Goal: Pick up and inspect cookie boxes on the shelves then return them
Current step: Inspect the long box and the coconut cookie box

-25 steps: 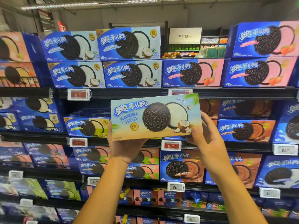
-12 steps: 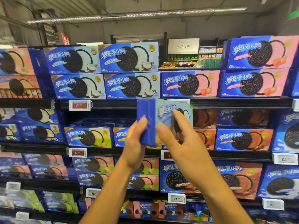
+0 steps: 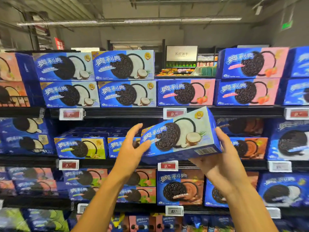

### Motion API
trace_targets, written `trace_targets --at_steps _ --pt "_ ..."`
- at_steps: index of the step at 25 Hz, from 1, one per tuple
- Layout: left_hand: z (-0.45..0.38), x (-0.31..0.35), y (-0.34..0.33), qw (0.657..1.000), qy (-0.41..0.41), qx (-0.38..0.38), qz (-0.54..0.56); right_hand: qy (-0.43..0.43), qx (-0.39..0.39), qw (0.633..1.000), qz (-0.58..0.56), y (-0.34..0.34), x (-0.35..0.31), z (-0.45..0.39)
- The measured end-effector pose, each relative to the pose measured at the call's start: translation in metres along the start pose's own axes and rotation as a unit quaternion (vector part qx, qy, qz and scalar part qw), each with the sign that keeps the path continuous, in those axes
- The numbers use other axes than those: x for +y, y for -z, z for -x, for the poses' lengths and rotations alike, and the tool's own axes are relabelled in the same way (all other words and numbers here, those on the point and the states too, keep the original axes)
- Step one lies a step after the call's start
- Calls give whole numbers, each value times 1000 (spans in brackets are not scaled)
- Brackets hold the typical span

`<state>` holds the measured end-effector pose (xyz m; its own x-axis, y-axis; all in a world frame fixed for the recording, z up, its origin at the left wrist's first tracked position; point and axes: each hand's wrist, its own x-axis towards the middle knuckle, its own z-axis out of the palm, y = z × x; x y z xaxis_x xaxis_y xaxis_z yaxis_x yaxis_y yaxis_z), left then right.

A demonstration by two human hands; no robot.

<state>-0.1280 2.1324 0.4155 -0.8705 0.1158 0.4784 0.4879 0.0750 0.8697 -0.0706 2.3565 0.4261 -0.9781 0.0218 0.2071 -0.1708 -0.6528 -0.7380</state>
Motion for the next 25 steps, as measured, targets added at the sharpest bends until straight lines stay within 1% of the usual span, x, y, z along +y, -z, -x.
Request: trace_targets --at_steps 1,2,4,5,7,9,11,12,14,15,17,19,20,21,24,25 --pt "0 -7 1 999 28 25 11 -1 -10 999 -32 7 1 -3" --pt "0 -13 2 997 57 24 50 4 -24 998 -58 14 2 -7" --pt "-1 -19 3 981 110 -22 159 10 -44 996 -83 24 1 -14" --pt "-1 -17 3 972 113 -35 202 11 -50 995 -89 28 -2 -17" --pt "-3 -13 0 967 74 -13 243 31 -34 996 -82 31 -10 -24" --pt "-5 -7 -6 971 21 35 234 97 38 995 -8 32 -18 -31" --pt "-4 0 -12 976 -34 76 201 187 132 968 101 34 -24 -34" --pt "-4 3 -16 978 -55 86 184 219 160 953 133 34 -27 -34" --pt "-6 11 -22 981 -86 82 152 249 176 939 156 29 -37 -31" --pt "-9 16 -25 983 -94 73 137 261 169 935 171 27 -42 -30" --pt "-19 25 -30 988 -101 61 102 291 121 917 243 22 -55 -29" --pt "-33 35 -33 990 -110 73 42 316 93 894 304 15 -69 -33" --pt "-42 42 -35 989 -117 91 5 332 98 878 331 13 -78 -38" --pt "-54 50 -36 985 -131 109 -33 352 111 853 368 11 -88 -45" --pt "-93 78 -41 968 -167 146 -119 404 135 757 495 -3 -121 -75" --pt "-107 87 -44 960 -174 164 -144 415 138 733 522 -9 -131 -86"
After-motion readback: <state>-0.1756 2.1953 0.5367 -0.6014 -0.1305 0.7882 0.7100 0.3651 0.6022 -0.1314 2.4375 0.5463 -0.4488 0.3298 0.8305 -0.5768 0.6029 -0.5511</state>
